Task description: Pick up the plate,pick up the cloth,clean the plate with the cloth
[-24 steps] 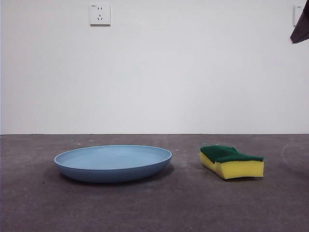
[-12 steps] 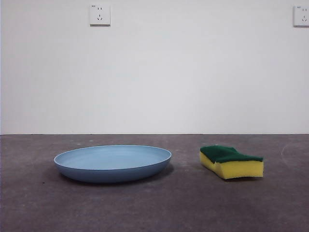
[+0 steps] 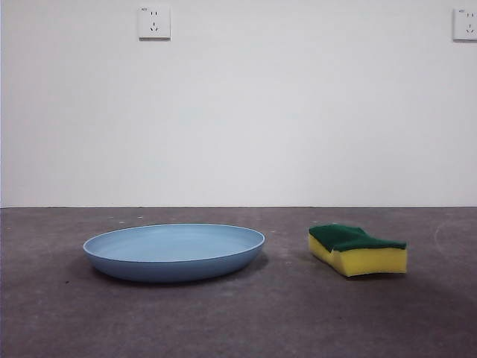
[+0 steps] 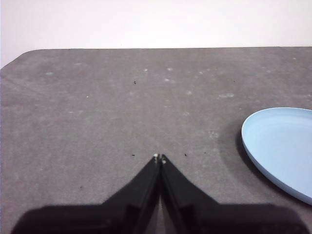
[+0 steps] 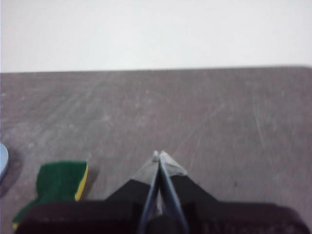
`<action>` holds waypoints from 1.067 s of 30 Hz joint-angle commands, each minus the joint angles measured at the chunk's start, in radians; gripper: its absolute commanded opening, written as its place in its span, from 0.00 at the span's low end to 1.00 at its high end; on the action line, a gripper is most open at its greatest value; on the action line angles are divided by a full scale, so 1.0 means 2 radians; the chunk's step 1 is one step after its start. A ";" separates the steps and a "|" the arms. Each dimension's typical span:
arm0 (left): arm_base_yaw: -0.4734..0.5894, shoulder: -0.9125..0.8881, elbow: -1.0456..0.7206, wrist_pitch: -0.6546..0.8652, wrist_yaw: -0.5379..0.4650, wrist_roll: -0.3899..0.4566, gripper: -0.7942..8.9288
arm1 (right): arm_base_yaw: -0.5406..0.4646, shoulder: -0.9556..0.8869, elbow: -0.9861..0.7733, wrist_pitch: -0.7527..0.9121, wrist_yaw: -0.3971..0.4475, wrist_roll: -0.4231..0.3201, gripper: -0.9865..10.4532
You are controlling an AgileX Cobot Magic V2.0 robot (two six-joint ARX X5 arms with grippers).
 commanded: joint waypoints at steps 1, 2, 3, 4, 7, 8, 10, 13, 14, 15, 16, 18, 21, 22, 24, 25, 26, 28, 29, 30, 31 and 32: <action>0.001 -0.002 -0.008 0.002 -0.002 -0.003 0.08 | -0.001 -0.024 -0.030 0.006 -0.001 0.024 0.09; 0.001 -0.002 -0.008 0.002 -0.002 -0.003 0.08 | -0.001 -0.032 -0.039 0.006 -0.001 0.027 0.09; 0.001 -0.002 -0.008 0.002 -0.002 -0.003 0.08 | -0.001 -0.040 -0.047 0.005 -0.001 0.032 0.09; 0.001 -0.002 -0.008 0.002 -0.002 -0.003 0.08 | -0.001 -0.045 -0.053 0.005 0.000 0.036 0.09; 0.001 -0.002 -0.008 0.002 -0.002 -0.003 0.08 | -0.001 -0.053 -0.065 0.001 0.000 0.042 0.09; 0.001 -0.002 -0.008 0.002 -0.002 -0.003 0.08 | -0.001 -0.053 -0.065 -0.006 0.000 0.043 0.09; 0.001 -0.002 -0.008 0.002 -0.002 -0.003 0.08 | -0.001 -0.053 -0.065 -0.013 0.000 0.043 0.09; 0.001 -0.002 -0.008 0.002 -0.002 -0.003 0.08 | -0.001 -0.053 -0.065 -0.013 -0.001 0.045 0.09; 0.001 -0.001 -0.008 0.002 -0.002 -0.003 0.08 | 0.000 -0.053 -0.065 -0.013 -0.001 0.054 0.09; 0.001 -0.001 -0.008 0.002 -0.002 -0.003 0.08 | 0.000 -0.052 -0.065 -0.013 -0.002 0.064 0.09; 0.001 -0.002 -0.008 0.002 -0.002 -0.003 0.08 | 0.000 -0.051 -0.065 -0.013 -0.002 0.078 0.09; 0.001 -0.002 -0.008 0.002 -0.002 -0.003 0.08 | 0.000 -0.051 -0.065 -0.013 0.001 0.077 0.09; 0.001 -0.002 -0.008 0.002 -0.002 -0.003 0.08 | 0.000 -0.051 -0.065 -0.013 0.002 0.077 0.09; 0.001 -0.002 -0.008 0.002 -0.002 -0.003 0.08 | 0.000 -0.051 -0.065 -0.013 0.001 0.077 0.09; 0.001 -0.002 -0.008 0.002 -0.002 -0.003 0.08 | 0.000 -0.051 -0.065 -0.013 0.002 0.077 0.09; 0.001 -0.002 -0.008 0.002 -0.002 -0.003 0.08 | 0.000 -0.051 -0.065 -0.013 0.002 0.077 0.09; 0.001 -0.002 -0.008 0.002 -0.002 -0.003 0.08 | 0.000 -0.051 -0.065 -0.013 0.002 0.077 0.09; 0.001 -0.001 -0.008 0.002 -0.002 -0.003 0.08 | 0.000 -0.051 -0.065 -0.013 0.001 0.077 0.09; 0.001 -0.002 -0.008 0.002 -0.002 -0.003 0.08 | 0.000 -0.051 -0.065 -0.013 0.002 0.077 0.09; 0.001 -0.002 -0.008 0.002 -0.002 -0.003 0.08 | 0.000 -0.051 -0.065 -0.013 0.002 0.077 0.09; 0.001 -0.001 -0.008 0.002 -0.002 -0.003 0.08 | 0.000 -0.051 -0.065 -0.013 0.002 0.077 0.09; 0.001 -0.002 -0.008 0.002 -0.002 -0.003 0.08 | 0.000 -0.051 -0.065 -0.013 0.002 0.077 0.09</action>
